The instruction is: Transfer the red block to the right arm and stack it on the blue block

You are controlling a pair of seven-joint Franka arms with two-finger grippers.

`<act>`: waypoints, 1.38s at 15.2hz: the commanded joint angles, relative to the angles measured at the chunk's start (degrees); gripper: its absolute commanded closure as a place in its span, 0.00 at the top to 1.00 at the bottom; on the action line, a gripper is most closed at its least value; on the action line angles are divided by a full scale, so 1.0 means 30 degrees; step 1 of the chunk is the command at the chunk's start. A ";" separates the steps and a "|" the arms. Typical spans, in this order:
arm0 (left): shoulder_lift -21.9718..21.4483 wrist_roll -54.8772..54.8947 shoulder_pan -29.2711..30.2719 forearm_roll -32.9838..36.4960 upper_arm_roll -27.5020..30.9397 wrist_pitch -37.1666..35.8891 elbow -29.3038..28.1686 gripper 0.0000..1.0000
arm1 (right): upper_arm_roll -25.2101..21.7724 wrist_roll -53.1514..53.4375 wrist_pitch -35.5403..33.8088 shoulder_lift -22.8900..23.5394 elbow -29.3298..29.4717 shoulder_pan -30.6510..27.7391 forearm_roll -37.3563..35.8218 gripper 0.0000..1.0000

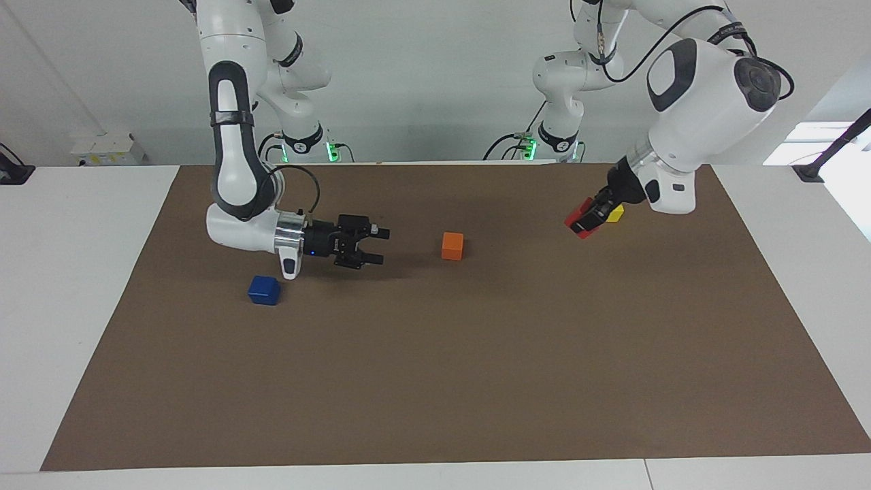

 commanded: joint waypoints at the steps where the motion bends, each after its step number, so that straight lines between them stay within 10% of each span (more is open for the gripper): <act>1: -0.0640 -0.1990 -0.0007 -0.0906 -0.0596 0.1065 -0.0921 0.00 | 0.0044 -0.0252 -0.1773 0.0331 0.0121 0.0332 0.2018 1.00; 15: -0.3718 -0.5507 -0.1088 -0.9928 -0.0511 0.8099 -0.7751 0.00 | 0.0103 -0.2626 -1.0705 0.3552 -0.0290 0.2647 0.9456 1.00; 21: -0.4099 -0.5537 -0.2612 -1.0810 -0.0510 1.0471 -0.8778 0.00 | 0.0045 -0.2538 -0.9222 0.3758 0.0588 0.3234 1.0110 1.00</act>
